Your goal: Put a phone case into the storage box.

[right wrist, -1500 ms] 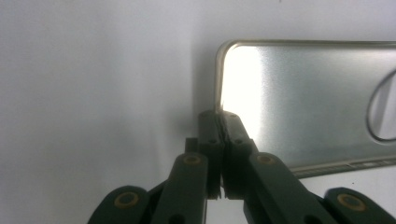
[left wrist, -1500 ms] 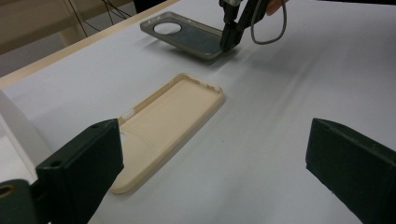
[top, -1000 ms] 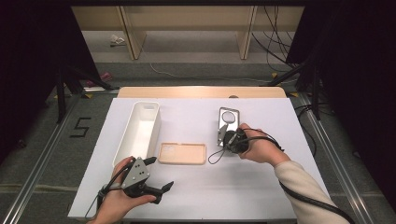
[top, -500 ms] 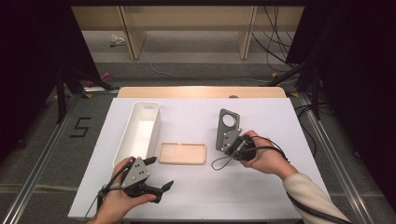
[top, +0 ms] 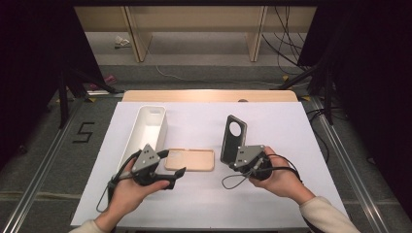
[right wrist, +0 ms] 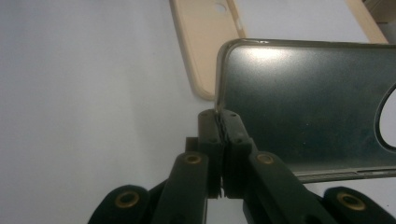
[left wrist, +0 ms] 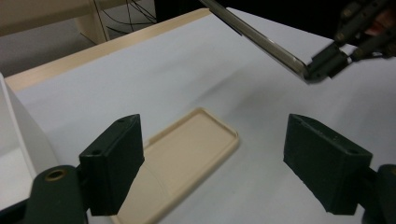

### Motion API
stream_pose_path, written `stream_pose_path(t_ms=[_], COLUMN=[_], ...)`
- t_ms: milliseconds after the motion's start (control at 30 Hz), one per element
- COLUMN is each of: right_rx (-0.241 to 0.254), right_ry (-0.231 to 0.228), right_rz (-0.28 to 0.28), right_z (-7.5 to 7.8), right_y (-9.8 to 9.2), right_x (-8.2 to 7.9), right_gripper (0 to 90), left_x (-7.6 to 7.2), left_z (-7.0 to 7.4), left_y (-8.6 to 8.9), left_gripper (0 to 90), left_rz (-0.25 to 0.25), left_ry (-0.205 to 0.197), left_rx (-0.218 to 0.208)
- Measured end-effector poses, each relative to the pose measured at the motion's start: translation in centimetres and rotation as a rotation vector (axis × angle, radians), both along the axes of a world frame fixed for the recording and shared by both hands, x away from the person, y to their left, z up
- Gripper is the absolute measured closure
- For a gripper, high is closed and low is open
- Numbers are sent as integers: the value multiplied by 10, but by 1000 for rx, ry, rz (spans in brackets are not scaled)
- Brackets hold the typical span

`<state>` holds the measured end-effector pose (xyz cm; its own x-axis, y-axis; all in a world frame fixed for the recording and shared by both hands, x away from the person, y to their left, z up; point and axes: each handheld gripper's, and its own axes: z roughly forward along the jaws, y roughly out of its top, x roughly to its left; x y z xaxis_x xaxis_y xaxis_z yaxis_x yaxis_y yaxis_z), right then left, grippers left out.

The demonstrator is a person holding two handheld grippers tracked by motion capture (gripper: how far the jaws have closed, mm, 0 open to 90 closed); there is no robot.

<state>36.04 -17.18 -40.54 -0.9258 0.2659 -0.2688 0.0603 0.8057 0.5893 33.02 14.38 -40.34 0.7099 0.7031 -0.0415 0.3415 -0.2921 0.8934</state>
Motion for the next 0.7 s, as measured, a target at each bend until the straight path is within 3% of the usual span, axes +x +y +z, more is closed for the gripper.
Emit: stream_pose_path(t_ms=[200,333,533,700], right_rx=[35,48,49,48], right_ry=[-18,-28,-22,-35], right_rz=[19,30,34,37], right_z=[1,1,1,-1], right_y=[7,13,19,21], right_x=[-14,-18,-21,-20], right_gripper=[890,890,890,890], left_x=[31,48,65,77], left_z=[36,53,56,51], left_y=[-28,-48,-73,-86], left_gripper=[231,267,315,357], left_rz=[-18,-35,-44,-44], left_ry=[15,51,121,181], left_rx=[33,41,76,64])
